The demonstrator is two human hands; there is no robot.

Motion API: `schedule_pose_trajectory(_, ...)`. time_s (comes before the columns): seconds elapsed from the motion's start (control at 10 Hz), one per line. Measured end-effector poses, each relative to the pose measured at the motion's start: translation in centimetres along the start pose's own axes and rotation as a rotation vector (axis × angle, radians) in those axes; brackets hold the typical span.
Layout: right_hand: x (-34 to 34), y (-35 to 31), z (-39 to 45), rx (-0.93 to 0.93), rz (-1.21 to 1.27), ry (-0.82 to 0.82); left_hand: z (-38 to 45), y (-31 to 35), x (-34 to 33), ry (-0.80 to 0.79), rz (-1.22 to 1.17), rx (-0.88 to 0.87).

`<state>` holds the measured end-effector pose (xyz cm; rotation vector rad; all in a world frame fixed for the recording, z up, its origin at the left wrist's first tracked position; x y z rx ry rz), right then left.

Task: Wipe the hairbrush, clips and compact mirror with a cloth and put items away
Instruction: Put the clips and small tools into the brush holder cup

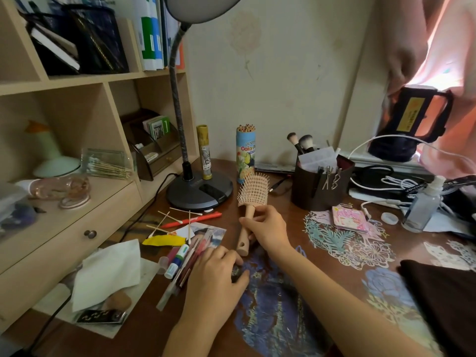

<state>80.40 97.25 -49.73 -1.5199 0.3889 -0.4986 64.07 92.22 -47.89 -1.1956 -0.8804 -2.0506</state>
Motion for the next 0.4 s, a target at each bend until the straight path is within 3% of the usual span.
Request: schedule_pose_trajectory(0.4, -0.20, -0.56, -0.72, -0.092, 0.017, -0.011, 0.20, -0.24, -0.01, -0.014, -0.010, 0.038)
Point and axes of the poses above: each hand's wrist, its own z-axis towards the middle knuckle, its own x-axis out of the back of the hand, y = z × x, the point moved 6 cm from there along z, towards the middle knuckle, and after that the axes turned 10 degrees about z, right-handed, at the moved point
